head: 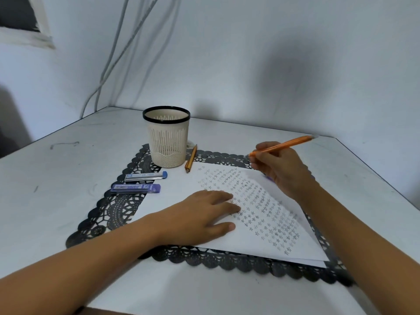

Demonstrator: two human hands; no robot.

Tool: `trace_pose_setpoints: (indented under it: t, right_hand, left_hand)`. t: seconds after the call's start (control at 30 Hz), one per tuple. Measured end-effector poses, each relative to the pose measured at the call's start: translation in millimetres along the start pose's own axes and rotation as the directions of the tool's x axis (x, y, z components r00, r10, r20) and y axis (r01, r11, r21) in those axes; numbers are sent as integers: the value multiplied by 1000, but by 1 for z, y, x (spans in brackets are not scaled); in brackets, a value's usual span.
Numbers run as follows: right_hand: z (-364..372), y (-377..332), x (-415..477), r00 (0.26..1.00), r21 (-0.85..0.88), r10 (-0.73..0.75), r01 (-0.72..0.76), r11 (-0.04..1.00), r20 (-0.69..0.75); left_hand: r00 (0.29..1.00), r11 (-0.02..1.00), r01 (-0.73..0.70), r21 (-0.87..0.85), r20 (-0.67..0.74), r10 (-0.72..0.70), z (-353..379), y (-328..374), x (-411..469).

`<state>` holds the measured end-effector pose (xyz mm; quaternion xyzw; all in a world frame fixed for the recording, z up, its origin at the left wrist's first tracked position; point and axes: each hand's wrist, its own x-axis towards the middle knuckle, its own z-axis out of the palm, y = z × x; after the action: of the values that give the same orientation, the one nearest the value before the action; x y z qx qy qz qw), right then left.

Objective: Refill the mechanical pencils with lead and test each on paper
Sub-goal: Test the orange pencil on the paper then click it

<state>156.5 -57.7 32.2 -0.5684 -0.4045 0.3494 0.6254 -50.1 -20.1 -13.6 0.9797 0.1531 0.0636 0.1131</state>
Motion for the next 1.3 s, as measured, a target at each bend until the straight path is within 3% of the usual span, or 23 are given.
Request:
trace_pose_setpoints:
  t: [0.23, 0.47, 0.9, 1.03, 1.3]
  right_hand:
    - [5, 24, 19, 994, -358, -99, 72, 931, -57]
    - [4, 36, 22, 994, -257, -44, 18, 966, -99]
    - [4, 41, 23, 987, -408, -107, 50, 912, -118]
    - [3, 43, 26, 982, -522, -146, 61, 851, -123]
    - [3, 44, 25, 984, -453, -128, 60, 890, -121]
  left_hand:
    - [1000, 1000, -20, -14, -18, 20, 1, -3, 0]
    - [999, 1000, -26, 3, -20, 26, 1, -3, 0]
    - [1000, 1000, -11, -2, -16, 11, 1, -2, 0]
    - [999, 1000, -18, -8, -27, 18, 1, -2, -1]
    - [1000, 1000, -11, -13, -23, 11, 0, -1, 0]
